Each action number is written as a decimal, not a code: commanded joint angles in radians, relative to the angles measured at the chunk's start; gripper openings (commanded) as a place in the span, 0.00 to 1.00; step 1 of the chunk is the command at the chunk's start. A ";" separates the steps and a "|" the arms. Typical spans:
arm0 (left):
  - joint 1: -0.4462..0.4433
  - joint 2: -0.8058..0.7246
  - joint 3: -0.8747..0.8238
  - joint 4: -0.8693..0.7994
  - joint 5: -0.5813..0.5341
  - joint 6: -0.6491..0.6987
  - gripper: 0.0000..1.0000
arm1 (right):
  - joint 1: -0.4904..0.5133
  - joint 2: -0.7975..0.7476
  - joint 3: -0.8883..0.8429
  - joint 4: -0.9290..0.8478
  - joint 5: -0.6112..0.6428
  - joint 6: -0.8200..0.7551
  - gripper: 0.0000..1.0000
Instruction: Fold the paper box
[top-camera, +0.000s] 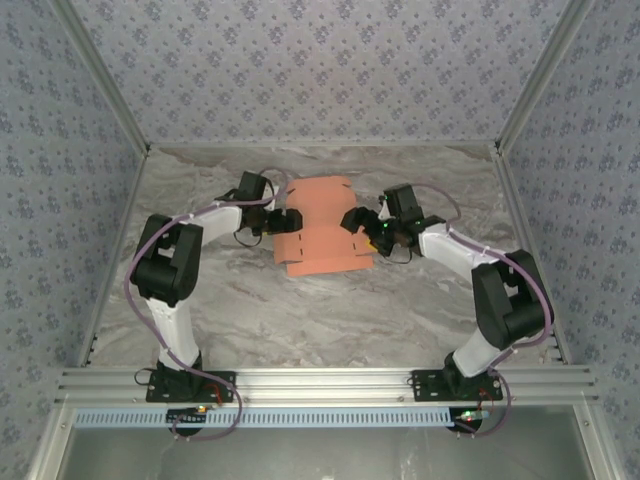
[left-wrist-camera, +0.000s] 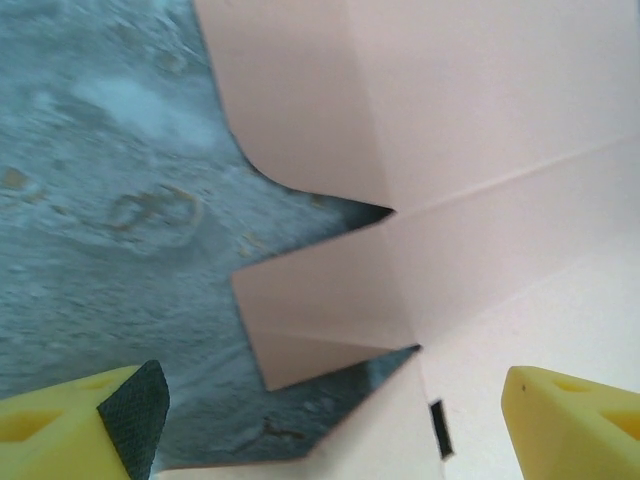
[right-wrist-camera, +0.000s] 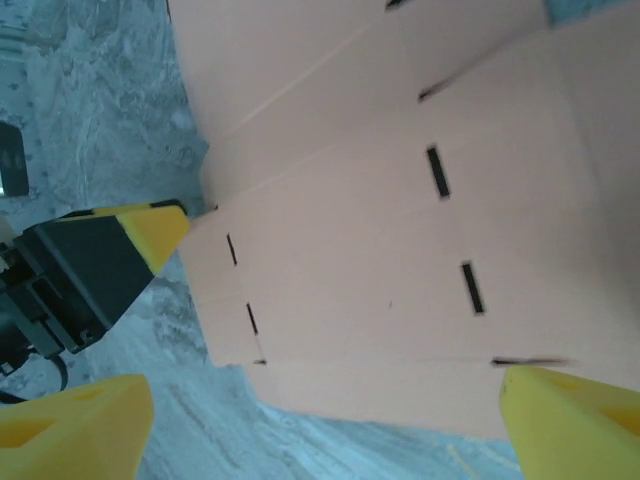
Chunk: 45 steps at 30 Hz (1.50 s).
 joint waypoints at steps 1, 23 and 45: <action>-0.039 -0.081 -0.096 0.074 0.150 -0.077 0.89 | 0.003 -0.036 -0.052 0.100 0.082 0.131 0.93; -0.239 -0.036 -0.033 -0.153 0.275 0.058 0.76 | -0.317 -0.136 -0.110 -0.044 0.024 -0.068 0.95; -0.251 0.071 0.004 -0.148 0.399 0.056 0.38 | -0.285 0.036 -0.047 -0.028 -0.116 -0.137 0.94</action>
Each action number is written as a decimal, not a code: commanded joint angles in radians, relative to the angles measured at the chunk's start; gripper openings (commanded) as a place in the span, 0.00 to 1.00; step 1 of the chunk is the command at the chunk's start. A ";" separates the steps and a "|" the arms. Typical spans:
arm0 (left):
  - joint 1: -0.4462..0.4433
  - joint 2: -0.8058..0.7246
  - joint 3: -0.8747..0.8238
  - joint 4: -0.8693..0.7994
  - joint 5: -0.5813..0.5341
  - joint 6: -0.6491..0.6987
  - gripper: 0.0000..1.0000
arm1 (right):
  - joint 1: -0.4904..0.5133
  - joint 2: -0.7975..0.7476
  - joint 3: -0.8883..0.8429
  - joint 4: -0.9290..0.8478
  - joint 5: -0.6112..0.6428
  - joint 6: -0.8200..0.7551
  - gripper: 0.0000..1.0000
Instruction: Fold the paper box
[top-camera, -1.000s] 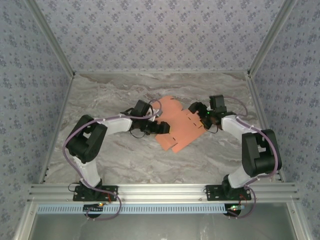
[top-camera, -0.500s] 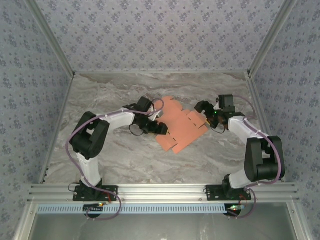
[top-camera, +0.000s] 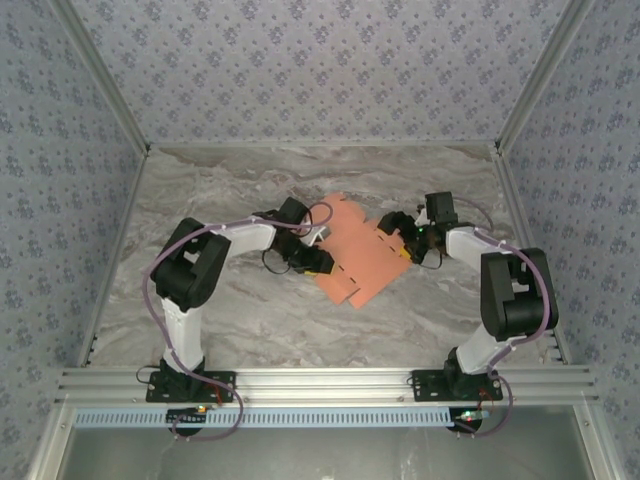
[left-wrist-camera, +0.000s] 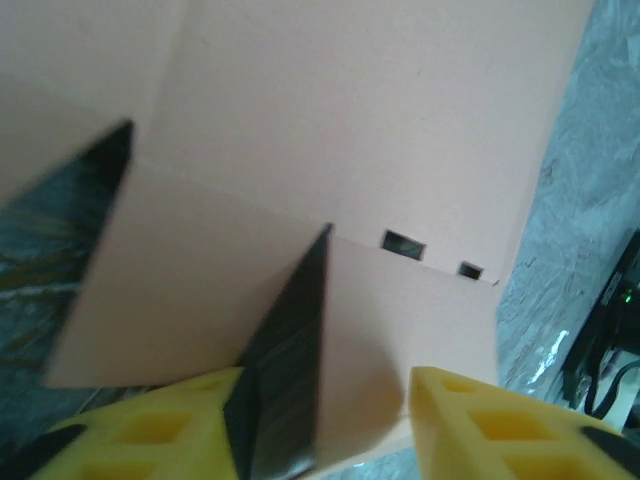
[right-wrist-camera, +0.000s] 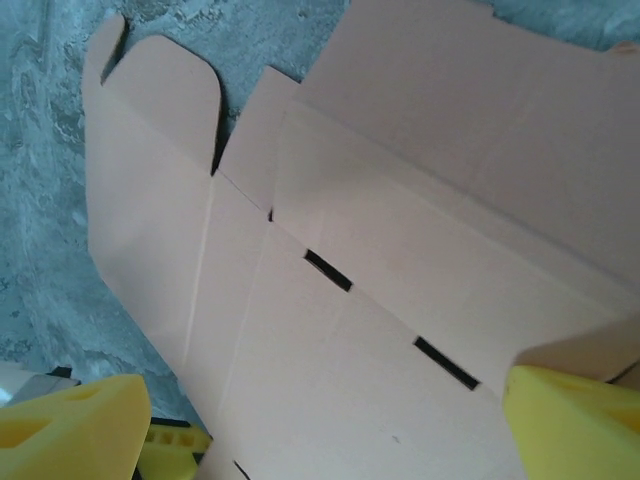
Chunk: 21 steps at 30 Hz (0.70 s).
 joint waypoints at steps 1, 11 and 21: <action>-0.006 0.021 0.009 0.023 0.063 -0.008 0.33 | -0.003 0.000 0.037 -0.004 -0.026 -0.024 0.94; 0.018 -0.068 -0.034 0.127 0.091 -0.091 0.05 | -0.027 -0.089 0.037 -0.005 -0.038 -0.116 0.94; 0.056 -0.267 -0.054 0.165 0.074 -0.178 0.05 | -0.034 -0.298 0.091 -0.174 0.195 -0.247 0.97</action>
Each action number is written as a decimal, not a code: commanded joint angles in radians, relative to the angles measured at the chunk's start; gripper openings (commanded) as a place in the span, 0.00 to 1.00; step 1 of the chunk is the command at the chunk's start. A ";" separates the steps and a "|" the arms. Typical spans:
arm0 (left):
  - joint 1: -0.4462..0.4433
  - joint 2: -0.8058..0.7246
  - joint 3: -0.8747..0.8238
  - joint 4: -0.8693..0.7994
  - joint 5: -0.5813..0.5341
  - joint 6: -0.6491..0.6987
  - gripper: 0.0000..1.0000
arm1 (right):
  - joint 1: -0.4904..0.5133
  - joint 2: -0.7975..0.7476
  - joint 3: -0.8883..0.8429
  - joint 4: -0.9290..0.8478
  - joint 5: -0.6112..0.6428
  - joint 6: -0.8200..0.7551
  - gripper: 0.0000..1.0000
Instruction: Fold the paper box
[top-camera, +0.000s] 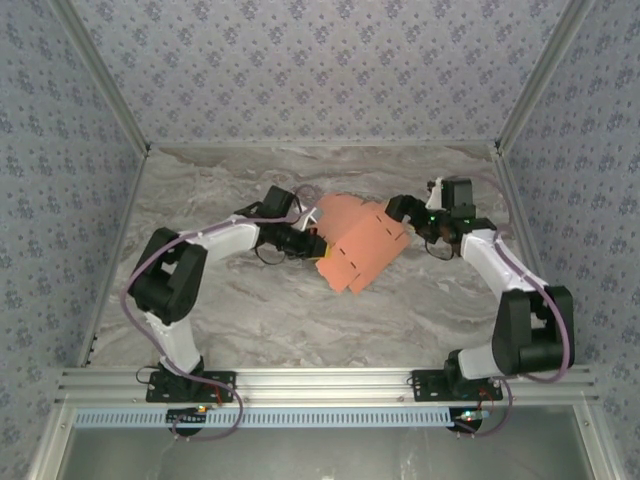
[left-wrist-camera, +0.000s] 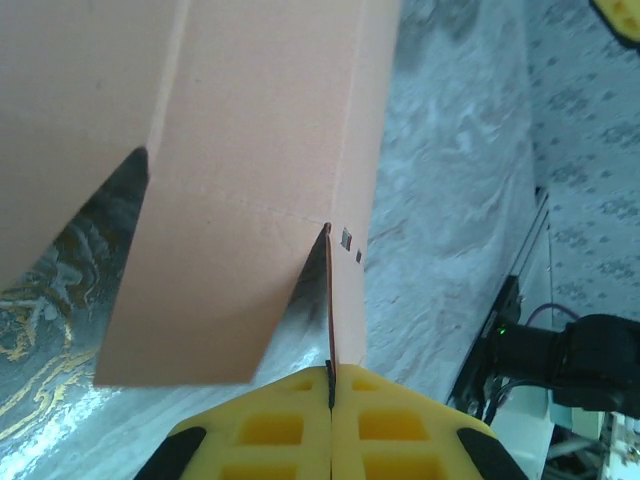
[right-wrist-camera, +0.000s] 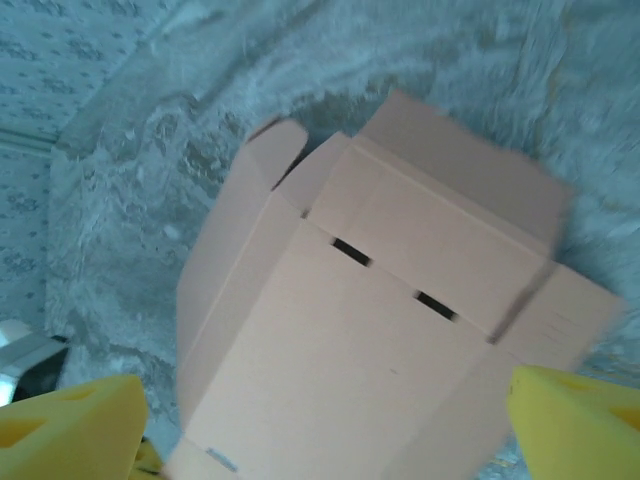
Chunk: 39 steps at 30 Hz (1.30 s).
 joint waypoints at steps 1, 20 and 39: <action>0.009 -0.094 0.008 0.029 -0.008 -0.035 0.05 | -0.022 -0.052 0.040 -0.119 0.138 -0.026 0.97; 0.040 -0.143 0.091 0.159 0.015 -0.316 0.07 | 0.031 0.105 -0.195 0.491 -0.302 0.930 1.00; 0.050 -0.172 0.053 0.177 0.014 -0.344 0.08 | 0.114 0.289 -0.204 0.867 -0.167 1.164 0.66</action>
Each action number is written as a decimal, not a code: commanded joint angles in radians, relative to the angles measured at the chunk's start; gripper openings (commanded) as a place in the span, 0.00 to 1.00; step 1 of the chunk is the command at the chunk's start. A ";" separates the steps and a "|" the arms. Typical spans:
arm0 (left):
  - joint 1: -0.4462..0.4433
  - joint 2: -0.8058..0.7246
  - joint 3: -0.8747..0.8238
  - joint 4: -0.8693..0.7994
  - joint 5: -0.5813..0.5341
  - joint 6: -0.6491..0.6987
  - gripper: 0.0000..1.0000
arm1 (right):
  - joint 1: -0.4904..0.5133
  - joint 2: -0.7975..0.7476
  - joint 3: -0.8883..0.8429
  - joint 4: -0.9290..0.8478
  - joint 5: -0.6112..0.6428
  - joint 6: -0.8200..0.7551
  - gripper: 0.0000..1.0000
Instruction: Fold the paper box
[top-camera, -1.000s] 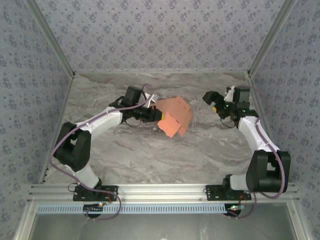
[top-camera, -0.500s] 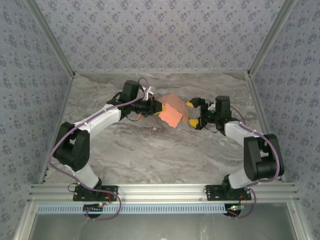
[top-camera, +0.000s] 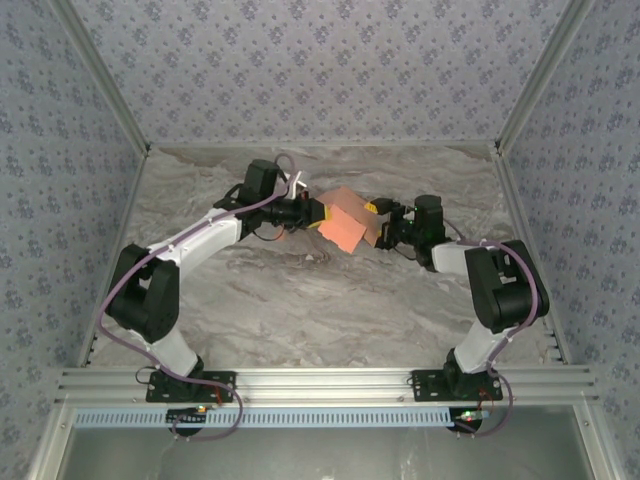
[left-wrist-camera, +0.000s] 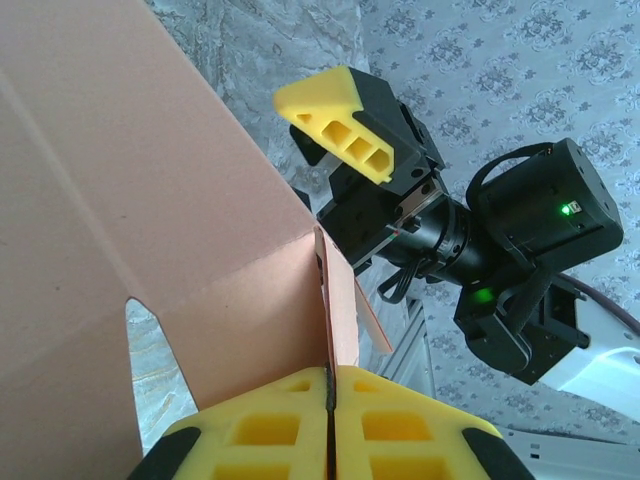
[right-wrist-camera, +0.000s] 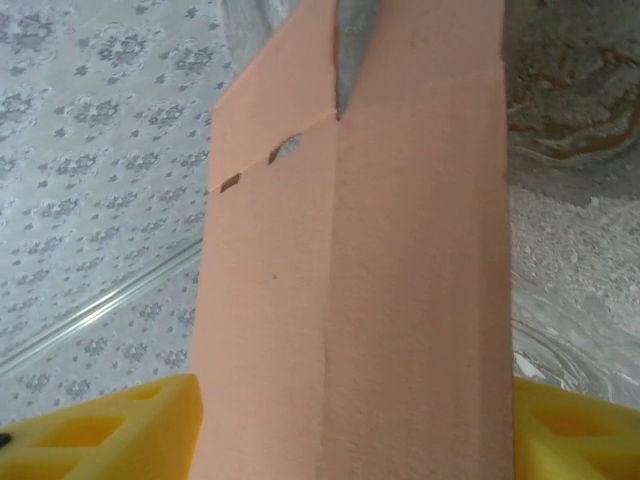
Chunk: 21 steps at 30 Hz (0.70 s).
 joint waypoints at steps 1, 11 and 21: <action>0.007 -0.046 -0.005 0.020 0.018 0.000 0.08 | -0.010 -0.028 0.014 0.011 0.043 -0.005 0.64; 0.013 -0.069 -0.020 0.019 0.020 0.002 0.19 | -0.017 -0.074 0.051 -0.054 0.074 -0.105 0.26; 0.029 -0.192 -0.039 -0.107 -0.066 0.102 0.68 | -0.047 -0.239 0.202 -0.378 0.134 -0.570 0.09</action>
